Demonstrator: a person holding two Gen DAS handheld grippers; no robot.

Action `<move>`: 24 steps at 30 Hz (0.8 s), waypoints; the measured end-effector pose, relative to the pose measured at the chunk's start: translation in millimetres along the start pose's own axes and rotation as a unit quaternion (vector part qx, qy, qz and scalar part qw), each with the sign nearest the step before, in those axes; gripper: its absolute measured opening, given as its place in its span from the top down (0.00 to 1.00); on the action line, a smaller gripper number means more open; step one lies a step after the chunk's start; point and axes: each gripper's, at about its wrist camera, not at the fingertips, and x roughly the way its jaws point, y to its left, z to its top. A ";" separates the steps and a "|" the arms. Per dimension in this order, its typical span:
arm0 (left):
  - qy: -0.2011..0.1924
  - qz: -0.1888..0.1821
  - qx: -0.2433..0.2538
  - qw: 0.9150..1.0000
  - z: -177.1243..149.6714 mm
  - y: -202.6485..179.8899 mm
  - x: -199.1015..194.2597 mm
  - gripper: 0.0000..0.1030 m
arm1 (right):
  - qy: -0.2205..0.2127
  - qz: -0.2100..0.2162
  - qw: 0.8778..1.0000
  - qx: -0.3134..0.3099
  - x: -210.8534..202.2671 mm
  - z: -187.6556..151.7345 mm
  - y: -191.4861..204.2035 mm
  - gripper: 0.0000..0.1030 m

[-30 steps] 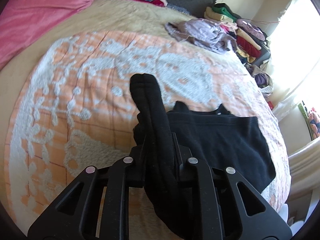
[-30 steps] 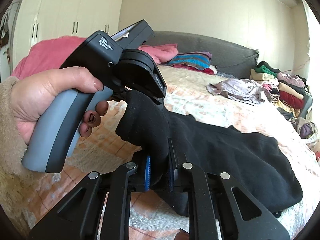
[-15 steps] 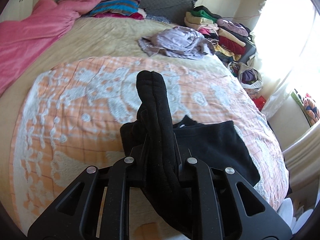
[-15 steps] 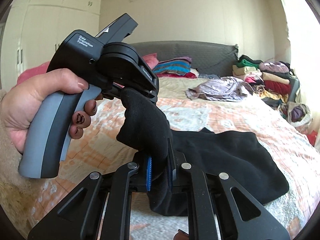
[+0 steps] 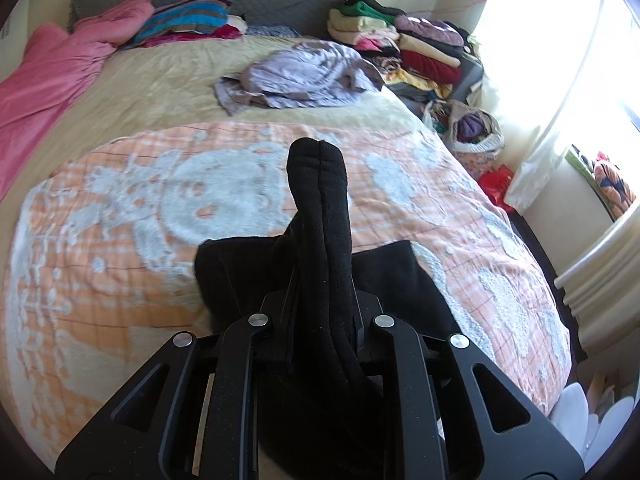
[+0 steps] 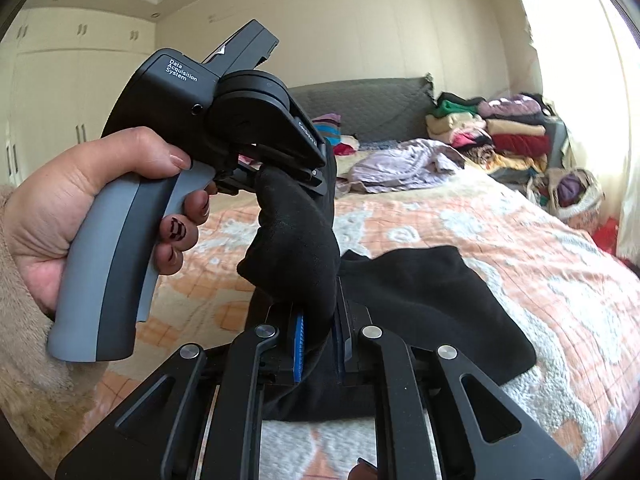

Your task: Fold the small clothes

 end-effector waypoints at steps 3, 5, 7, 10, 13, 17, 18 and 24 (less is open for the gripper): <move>0.012 0.000 0.013 1.000 2.4 -15.7 15.6 0.90 | 0.005 -0.004 1.000 0.020 1.1 -1.6 -13.9 0.90; 0.018 -0.001 0.016 1.000 3.1 -22.3 22.6 0.90 | 0.008 -0.009 0.999 0.032 1.6 -3.6 -23.1 0.90; 0.025 -0.004 0.018 1.000 3.5 -29.3 31.3 0.90 | 0.011 -0.012 0.999 0.043 1.8 -5.1 -30.8 0.90; 0.036 -0.002 0.021 0.999 3.7 -40.9 44.2 0.90 | 0.014 -0.017 0.998 0.055 2.8 -7.4 -41.2 0.90; 0.047 -0.002 0.023 0.999 3.3 -49.9 57.9 0.90 | 0.022 -0.017 0.997 0.077 6.1 -9.5 -53.7 0.91; 0.061 0.003 0.029 0.998 1.2 -61.2 76.1 0.90 | 0.033 -0.022 0.994 0.101 10.9 -13.3 -70.0 0.91; 0.066 0.004 0.030 0.997 0.1 -64.4 81.4 0.90 | 0.036 -0.023 0.993 0.106 13.2 -13.8 -74.4 0.91; 0.076 0.001 0.040 0.996 -4.0 -81.4 95.6 0.90 | 0.041 -0.030 0.990 0.133 15.0 -23.5 -90.0 0.91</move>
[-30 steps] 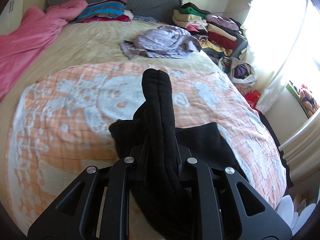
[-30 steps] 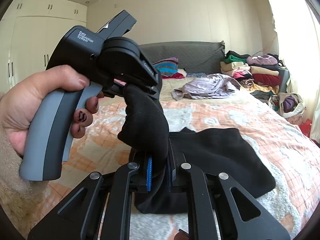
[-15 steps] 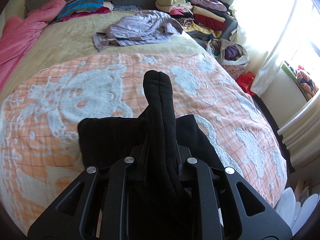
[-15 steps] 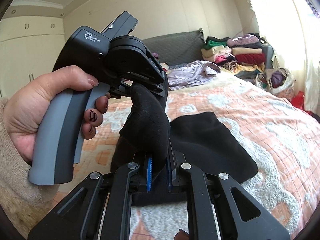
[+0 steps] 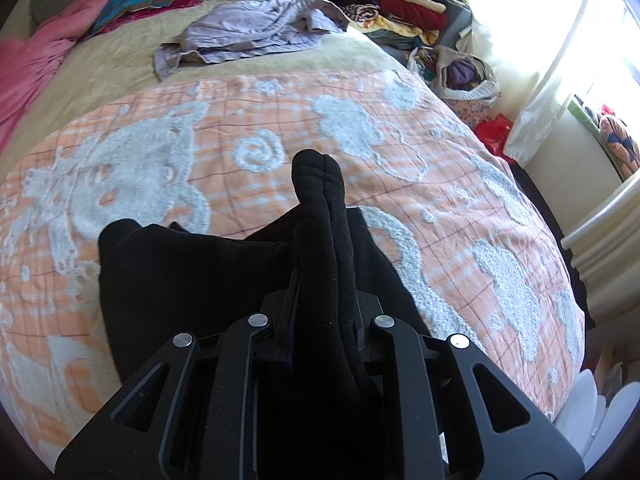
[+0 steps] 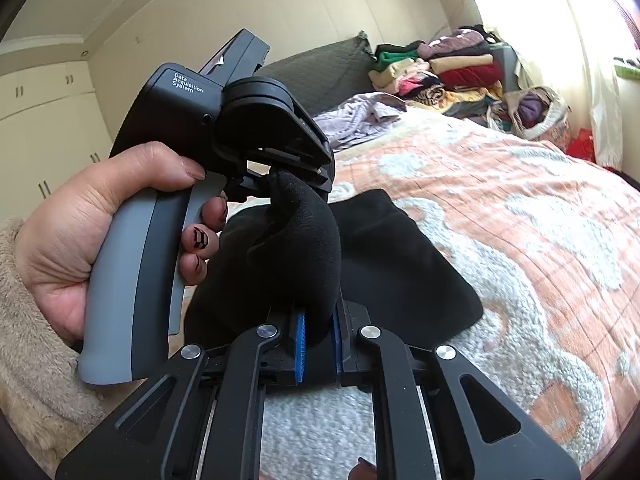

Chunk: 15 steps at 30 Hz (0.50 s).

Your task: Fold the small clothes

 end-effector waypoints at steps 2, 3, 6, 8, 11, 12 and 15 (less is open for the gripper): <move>0.003 0.000 0.003 1.000 0.1 -6.5 5.5 0.88 | 0.003 0.000 1.000 0.013 1.0 -1.3 -7.0 0.91; 0.005 0.001 0.004 1.000 0.2 -8.4 8.6 0.88 | 0.004 0.001 1.000 0.018 1.4 -2.1 -9.7 0.91; 0.016 0.004 0.003 1.000 -0.6 -13.2 22.1 0.84 | 0.015 0.004 0.999 0.037 4.8 -4.2 -20.1 0.91; 0.024 0.001 0.004 1.000 -2.0 -16.1 30.2 0.76 | 0.027 0.007 0.998 0.054 8.7 -6.6 -26.7 0.91; 0.020 -0.018 0.001 1.000 -3.9 -17.4 31.2 0.49 | 0.044 0.018 0.995 0.088 13.4 -11.9 -39.3 0.91; 0.020 -0.029 -0.003 0.999 -4.1 -16.3 30.8 0.45 | 0.050 0.023 0.993 0.102 15.1 -13.7 -43.8 0.91; 0.010 -0.054 -0.017 0.998 -3.1 -10.8 23.8 0.43 | 0.070 0.043 0.984 0.158 22.4 -19.4 -63.0 0.89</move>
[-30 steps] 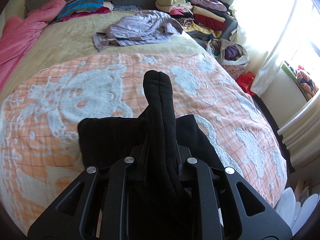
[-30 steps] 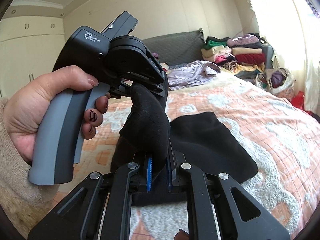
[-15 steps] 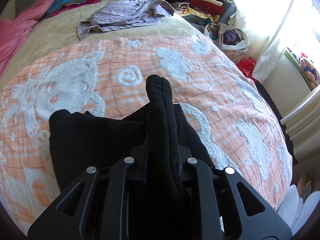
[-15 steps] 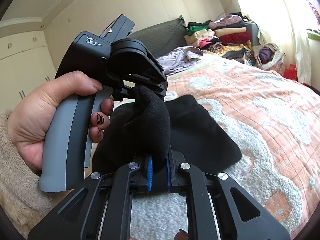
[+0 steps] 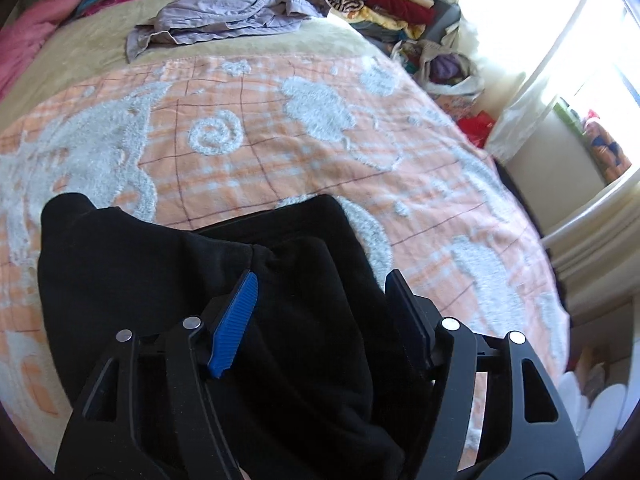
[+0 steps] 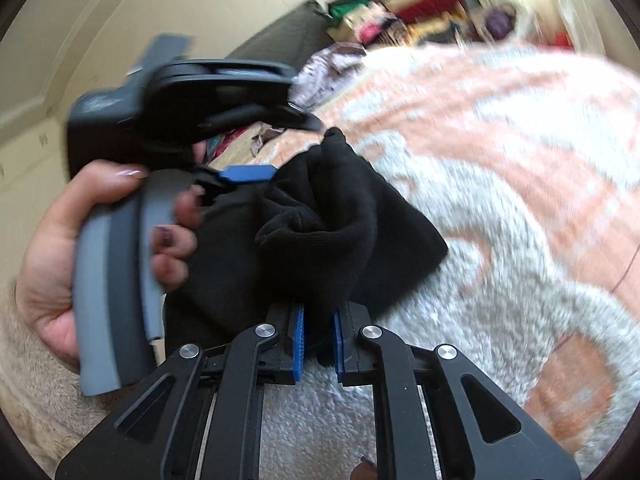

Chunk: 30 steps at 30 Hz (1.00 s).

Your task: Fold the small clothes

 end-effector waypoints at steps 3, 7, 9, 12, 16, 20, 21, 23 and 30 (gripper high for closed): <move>-0.023 -0.001 -0.002 1.000 0.6 9.1 -20.8 0.43 | 0.014 0.024 0.998 0.052 1.7 2.6 -17.3 0.85; -0.058 0.034 0.007 0.998 -9.5 35.6 -56.3 0.43 | 0.035 0.049 0.993 0.098 -2.4 10.9 -26.6 0.77; -0.069 0.065 0.016 0.995 -19.8 47.8 -67.7 0.43 | 0.026 0.040 0.995 0.091 -14.1 18.5 -21.9 0.66; -0.071 0.094 0.021 0.993 -41.0 67.7 -76.2 0.43 | -0.017 0.008 0.998 0.064 -37.5 33.5 -10.5 0.60; -0.054 0.112 0.025 0.992 -67.2 82.5 -69.8 0.43 | -0.044 -0.018 0.999 -0.001 -43.0 64.1 10.3 0.60; -0.055 0.108 0.017 0.993 -76.8 84.3 -67.3 0.43 | 0.034 -0.012 0.998 -0.050 6.2 96.8 21.4 0.59; -0.057 0.107 0.015 0.992 -78.1 82.6 -68.1 0.43 | 0.052 -0.016 0.997 -0.061 19.5 102.5 23.8 0.59; -0.058 0.107 0.017 0.992 -81.0 81.5 -68.9 0.43 | 0.088 -0.028 0.993 -0.074 43.5 104.9 26.2 0.59; -0.060 0.101 0.024 0.993 -86.9 73.5 -71.0 0.43 | 0.139 -0.020 0.986 -0.091 81.9 98.8 28.2 0.89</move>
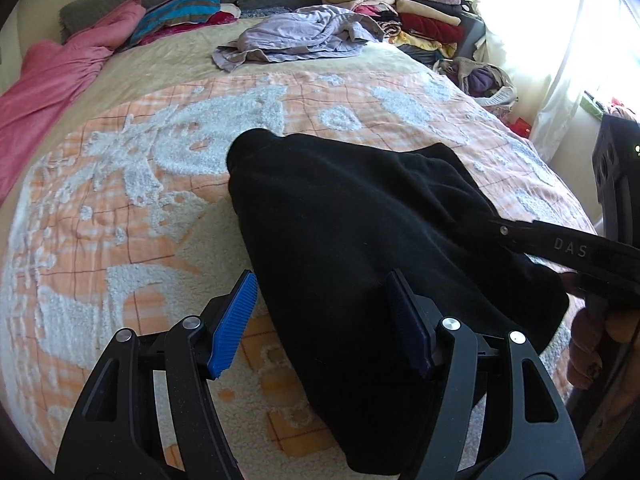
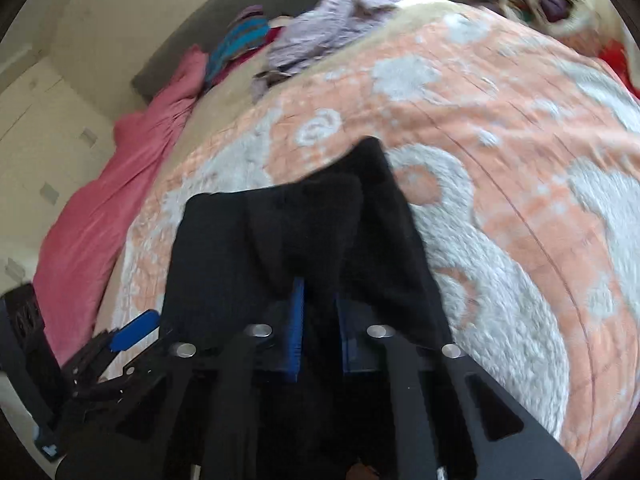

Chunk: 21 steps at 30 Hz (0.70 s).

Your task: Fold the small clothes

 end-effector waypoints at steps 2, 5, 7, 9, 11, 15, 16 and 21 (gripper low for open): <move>-0.001 -0.006 0.001 1.000 -0.2 -2.3 -2.0 0.43 | -0.030 0.007 0.999 -0.034 -14.6 2.5 13.6 0.90; 0.001 -0.025 -0.004 1.000 -0.8 -4.3 -3.6 0.42 | -0.064 -0.013 0.996 -0.066 -29.1 11.4 19.2 0.90; 0.007 -0.034 -0.007 0.999 -2.2 -6.2 -2.4 0.41 | -0.062 -0.034 0.994 -0.077 -27.4 12.9 15.5 0.91; 0.011 -0.028 0.003 1.000 -5.6 -11.1 1.2 0.39 | -0.050 -0.060 0.993 -0.087 -16.5 11.5 9.9 0.91; 0.017 -0.023 0.007 1.000 -8.5 -13.5 5.5 0.39 | -0.036 -0.082 0.992 -0.091 -1.7 5.4 4.2 0.90; 0.020 -0.031 0.001 0.999 -10.2 -11.1 7.4 0.38 | -0.038 -0.098 0.991 -0.089 6.7 -8.6 -5.1 0.85; 0.020 -0.031 0.003 0.999 -9.9 -10.6 7.5 0.38 | -0.042 -0.101 0.991 -0.083 6.2 -9.7 -6.9 0.83; 0.019 -0.028 0.004 0.999 -10.8 -11.2 5.2 0.38 | -0.048 -0.111 0.990 -0.076 -3.5 -13.9 -8.5 0.73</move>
